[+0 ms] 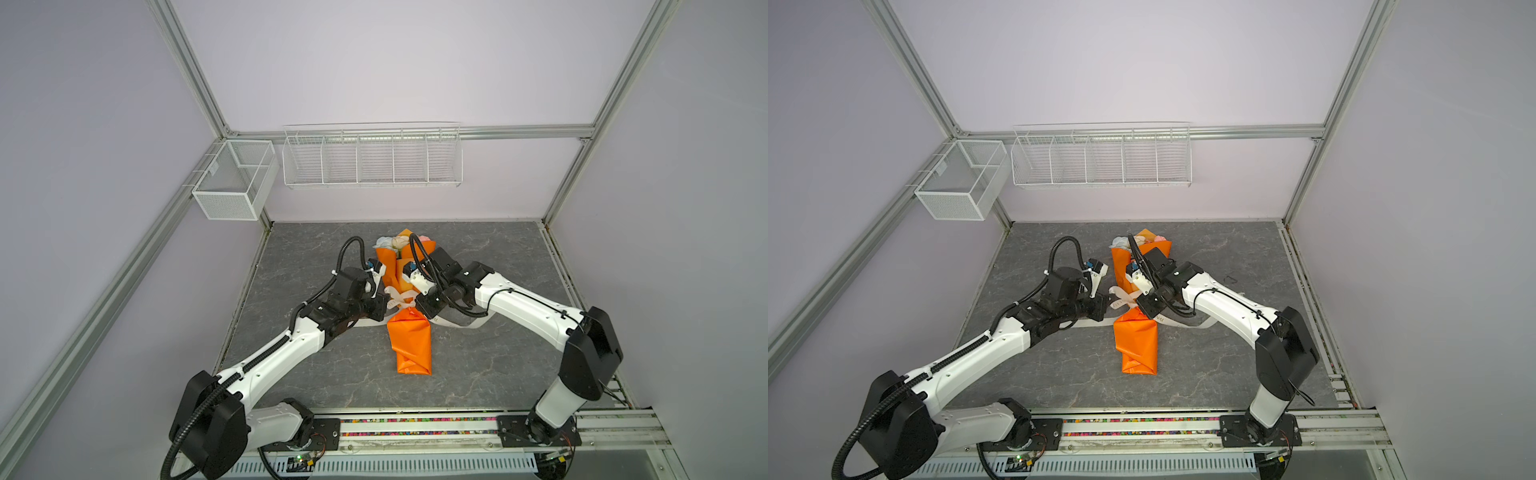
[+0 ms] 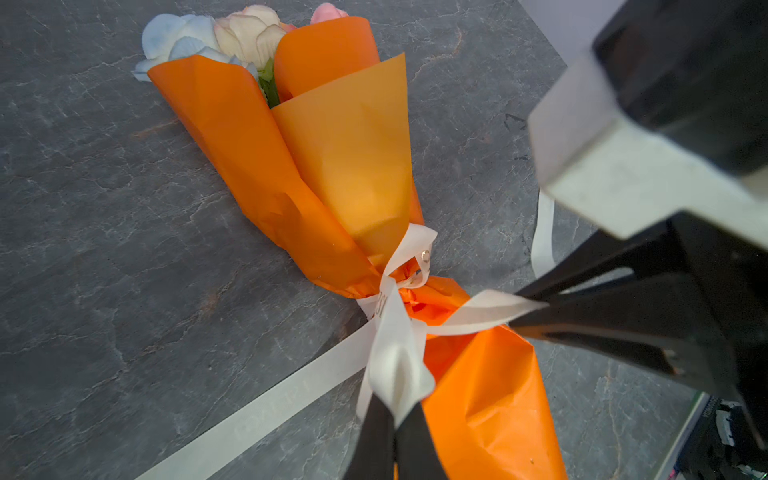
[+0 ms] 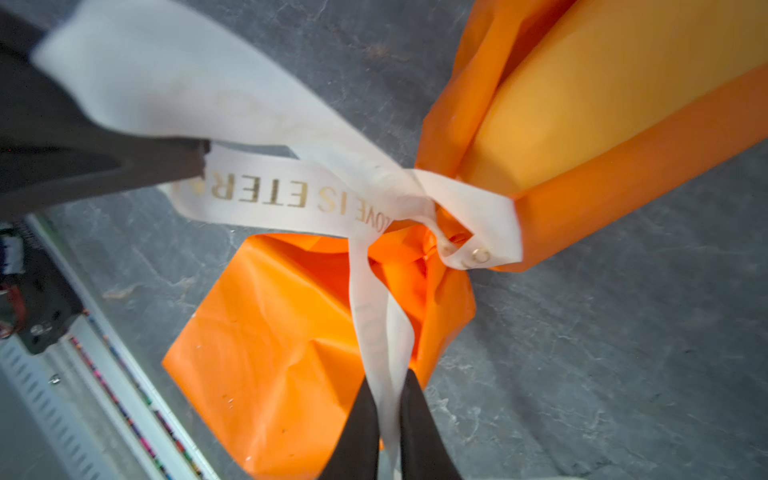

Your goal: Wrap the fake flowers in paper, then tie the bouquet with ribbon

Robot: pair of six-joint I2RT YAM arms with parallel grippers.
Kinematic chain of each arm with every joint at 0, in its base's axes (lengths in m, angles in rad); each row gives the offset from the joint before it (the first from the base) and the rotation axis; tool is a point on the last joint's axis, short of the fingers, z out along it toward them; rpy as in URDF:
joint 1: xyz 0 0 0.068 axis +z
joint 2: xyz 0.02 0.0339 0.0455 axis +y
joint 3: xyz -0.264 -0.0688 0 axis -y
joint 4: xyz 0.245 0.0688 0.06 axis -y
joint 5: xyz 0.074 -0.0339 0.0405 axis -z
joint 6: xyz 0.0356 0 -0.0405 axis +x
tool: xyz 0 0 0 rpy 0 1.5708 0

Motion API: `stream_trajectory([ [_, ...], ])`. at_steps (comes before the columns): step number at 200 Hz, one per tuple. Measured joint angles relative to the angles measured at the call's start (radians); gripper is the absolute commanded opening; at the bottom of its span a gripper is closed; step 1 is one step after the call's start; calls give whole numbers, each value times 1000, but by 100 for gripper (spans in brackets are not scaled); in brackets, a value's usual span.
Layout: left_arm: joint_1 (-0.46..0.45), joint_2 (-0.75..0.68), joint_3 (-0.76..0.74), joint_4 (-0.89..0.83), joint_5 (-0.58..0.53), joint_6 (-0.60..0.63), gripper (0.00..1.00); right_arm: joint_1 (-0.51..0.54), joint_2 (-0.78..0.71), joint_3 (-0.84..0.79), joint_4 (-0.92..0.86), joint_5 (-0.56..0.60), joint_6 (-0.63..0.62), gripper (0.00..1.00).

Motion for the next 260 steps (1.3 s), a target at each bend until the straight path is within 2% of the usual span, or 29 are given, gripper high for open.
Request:
stream_trajectory([
  [30,0,-1,-2,-4,4,0,0,13,45,-29,-22,-94,67,27],
  [68,0,-24,-35,-10,4,-1,0,19,51,-77,-11,-90,134,36],
  [100,0,-36,-50,-18,3,-1,0,19,17,-107,-3,-85,139,38],
  [133,0,-39,-50,-19,3,-1,0,19,-40,-155,11,-110,134,31],
  [171,0,-45,-53,-18,3,-2,0,19,-49,-179,12,-131,132,30],
  [199,0,-57,-61,-20,3,-5,0,19,-49,-180,13,-124,133,13],
  [216,0,-64,-66,-23,-2,-11,0,19,-49,-180,14,-119,135,8],
  [260,0,-92,-93,-24,-19,-21,0,19,-50,-180,27,-112,144,7],
])
